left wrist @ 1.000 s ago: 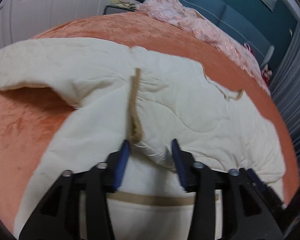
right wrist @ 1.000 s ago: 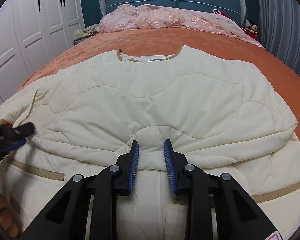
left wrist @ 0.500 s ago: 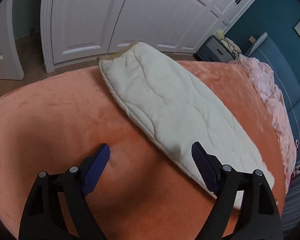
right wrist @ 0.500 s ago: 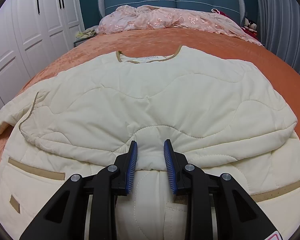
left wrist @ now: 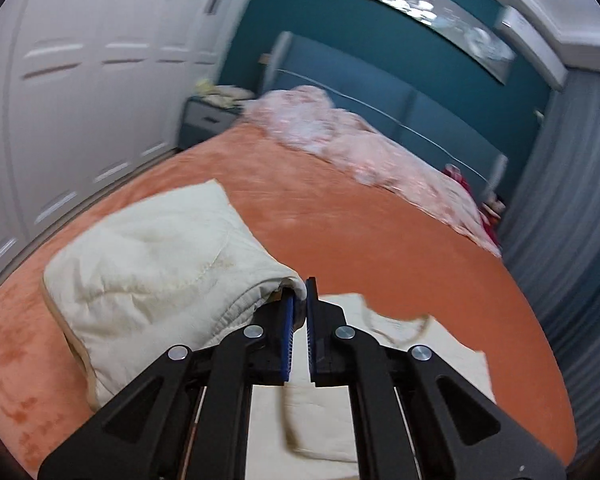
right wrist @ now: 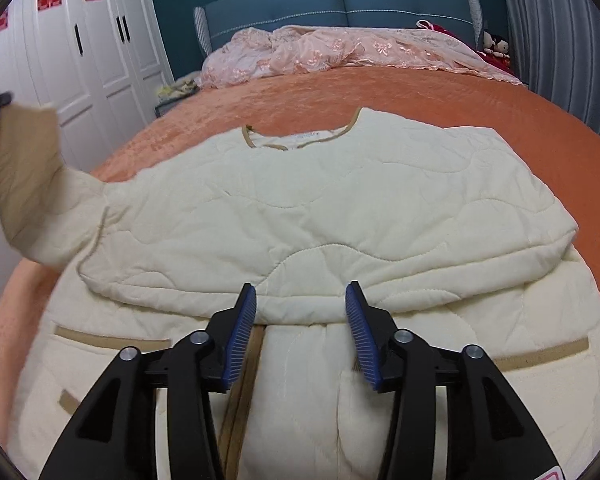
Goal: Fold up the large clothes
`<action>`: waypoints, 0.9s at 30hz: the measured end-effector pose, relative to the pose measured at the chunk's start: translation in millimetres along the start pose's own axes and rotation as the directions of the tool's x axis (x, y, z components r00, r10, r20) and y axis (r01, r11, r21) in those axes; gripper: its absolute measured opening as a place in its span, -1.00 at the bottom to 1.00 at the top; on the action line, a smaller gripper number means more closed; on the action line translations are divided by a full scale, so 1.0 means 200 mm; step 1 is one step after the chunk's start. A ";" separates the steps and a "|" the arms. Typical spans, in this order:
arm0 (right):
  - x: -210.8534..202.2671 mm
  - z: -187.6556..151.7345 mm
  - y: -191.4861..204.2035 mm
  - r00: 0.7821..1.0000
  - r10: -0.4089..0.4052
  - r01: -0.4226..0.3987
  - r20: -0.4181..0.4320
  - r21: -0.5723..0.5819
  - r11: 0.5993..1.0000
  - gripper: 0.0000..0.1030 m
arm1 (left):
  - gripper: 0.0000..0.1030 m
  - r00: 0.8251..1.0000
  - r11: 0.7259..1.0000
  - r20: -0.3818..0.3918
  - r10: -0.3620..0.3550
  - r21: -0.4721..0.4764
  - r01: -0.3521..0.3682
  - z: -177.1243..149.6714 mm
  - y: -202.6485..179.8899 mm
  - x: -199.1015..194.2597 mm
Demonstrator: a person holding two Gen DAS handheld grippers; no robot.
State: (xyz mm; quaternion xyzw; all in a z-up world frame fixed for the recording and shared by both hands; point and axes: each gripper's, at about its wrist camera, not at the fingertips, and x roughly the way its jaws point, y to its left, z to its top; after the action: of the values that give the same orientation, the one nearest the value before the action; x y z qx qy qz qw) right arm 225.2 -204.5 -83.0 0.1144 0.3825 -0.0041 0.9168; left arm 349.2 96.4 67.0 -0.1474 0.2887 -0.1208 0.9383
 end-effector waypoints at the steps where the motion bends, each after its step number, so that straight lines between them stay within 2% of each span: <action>1: -0.07 -0.02 -0.02 1.000 0.019 -0.020 0.020 0.020 1.000 0.04 | -0.87 0.998 0.997 -0.031 -0.052 0.054 0.053 -0.05 -0.18 0.03; 3: -0.18 -0.04 -0.07 0.998 0.033 -0.035 0.045 0.047 0.998 0.15 | -0.79 0.984 0.982 -0.113 -0.137 0.116 0.150 -0.21 -0.50 0.10; 5: -0.26 -0.07 -0.15 0.999 0.020 -0.024 0.050 0.078 0.997 0.20 | -0.31 0.961 0.968 -0.200 -0.192 0.123 0.219 -0.43 -0.70 0.19; 6: -0.30 -0.08 -0.20 0.999 0.010 -0.014 0.047 0.090 0.996 0.21 | 0.03 0.954 0.968 -0.231 -0.191 0.117 0.222 -0.53 -0.75 0.23; 9: -0.35 -0.11 -0.32 1.000 -0.020 0.017 0.023 0.103 0.995 0.26 | 0.08 0.925 0.973 -0.322 -0.203 0.043 0.228 -0.77 -0.76 0.30; 11: -0.36 -0.11 -0.40 1.000 -0.030 0.029 0.005 0.116 0.993 0.27 | 0.08 0.913 0.979 -0.358 -0.196 -0.025 0.201 -0.83 -0.67 0.34; 12: -0.36 -0.10 -0.43 1.000 -0.030 0.029 0.000 0.135 0.990 0.28 | 0.08 0.914 0.982 -0.360 -0.188 -0.052 0.181 -0.84 -0.63 0.36; 15: -0.34 -0.02 -0.52 1.000 -0.012 0.009 0.014 0.201 0.979 0.28 | 0.08 0.932 0.987 -0.337 -0.135 -0.127 0.097 -0.86 -0.42 0.31; 18: -0.28 0.09 -0.55 1.000 -0.001 -0.006 0.029 0.239 0.971 0.30 | 0.08 0.946 0.978 -0.315 -0.077 -0.209 0.010 -0.78 -0.17 0.29; 20: -0.22 0.18 -0.56 0.999 -0.002 -0.007 0.035 0.260 0.966 0.30 | 0.08 0.951 0.955 -0.306 -0.052 -0.292 -0.042 -0.73 0.00 0.29; 24: -0.08 0.31 -0.60 0.999 -0.032 0.021 0.032 0.292 0.956 0.35 | 0.08 0.952 0.889 -0.304 -0.045 -0.447 -0.100 -0.72 0.28 0.31; 27: 0.07 0.35 -0.63 0.998 -0.039 0.052 -0.048 0.324 0.945 0.35 | 0.08 0.951 0.839 -0.304 -0.054 -0.531 -0.122 -0.73 0.40 0.33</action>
State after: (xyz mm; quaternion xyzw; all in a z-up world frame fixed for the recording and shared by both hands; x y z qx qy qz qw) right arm 271.7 -341.8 -70.7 0.2549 0.3978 -0.0859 0.8772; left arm 328.7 120.1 -108.9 -0.3815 0.4559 -0.0385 0.8032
